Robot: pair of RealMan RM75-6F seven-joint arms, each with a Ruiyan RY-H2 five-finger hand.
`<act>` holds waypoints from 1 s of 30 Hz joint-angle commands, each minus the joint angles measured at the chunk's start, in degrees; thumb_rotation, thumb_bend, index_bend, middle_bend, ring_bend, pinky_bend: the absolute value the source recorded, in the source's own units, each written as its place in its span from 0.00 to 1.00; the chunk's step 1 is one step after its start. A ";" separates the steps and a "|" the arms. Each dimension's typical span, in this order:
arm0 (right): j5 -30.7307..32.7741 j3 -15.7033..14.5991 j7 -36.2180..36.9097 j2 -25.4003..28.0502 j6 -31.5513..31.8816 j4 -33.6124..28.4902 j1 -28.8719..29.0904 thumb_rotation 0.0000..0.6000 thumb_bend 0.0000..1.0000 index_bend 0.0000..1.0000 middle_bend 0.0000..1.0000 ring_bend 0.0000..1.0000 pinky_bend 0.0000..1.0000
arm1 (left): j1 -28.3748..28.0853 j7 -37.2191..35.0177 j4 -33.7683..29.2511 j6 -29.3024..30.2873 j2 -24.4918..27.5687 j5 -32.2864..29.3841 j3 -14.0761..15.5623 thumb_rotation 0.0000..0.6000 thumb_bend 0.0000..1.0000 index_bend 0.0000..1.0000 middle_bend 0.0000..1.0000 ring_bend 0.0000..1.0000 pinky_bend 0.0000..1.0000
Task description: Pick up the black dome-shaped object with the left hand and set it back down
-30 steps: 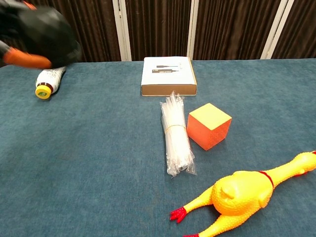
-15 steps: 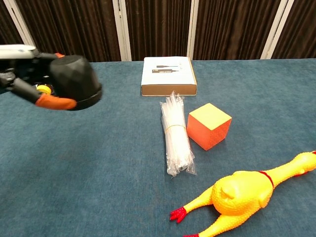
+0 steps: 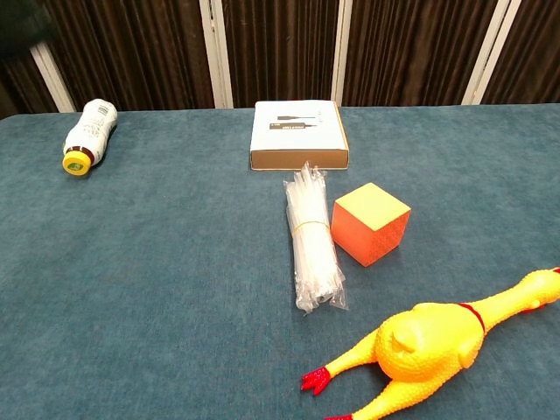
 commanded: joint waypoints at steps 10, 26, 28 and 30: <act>1.02 0.13 0.17 -0.46 -1.33 0.85 0.38 1.00 0.19 0.02 0.03 0.12 0.00 | -0.64 5.46 -8.50 7.90 1.91 3.78 -10.53 1.00 0.61 0.29 0.41 0.00 0.00; 1.53 0.24 0.54 -0.16 -1.73 0.28 0.46 1.00 0.19 0.02 0.03 0.12 0.00 | -3.04 1.24 5.40 -1.98 -8.09 -0.94 -3.71 1.00 0.64 0.30 0.40 0.00 0.00; 1.66 0.36 0.80 0.04 -1.48 0.24 0.34 1.00 0.19 0.02 0.03 0.12 0.00 | -1.10 -1.53 -0.25 2.05 -4.58 2.29 -6.79 1.00 0.64 0.31 0.40 0.00 0.00; 1.54 0.45 1.04 0.24 -0.94 0.18 0.15 1.00 0.19 0.02 0.03 0.12 0.00 | 0.78 -3.07 -3.36 4.51 -2.15 5.01 -7.58 1.00 0.64 0.31 0.41 0.00 0.00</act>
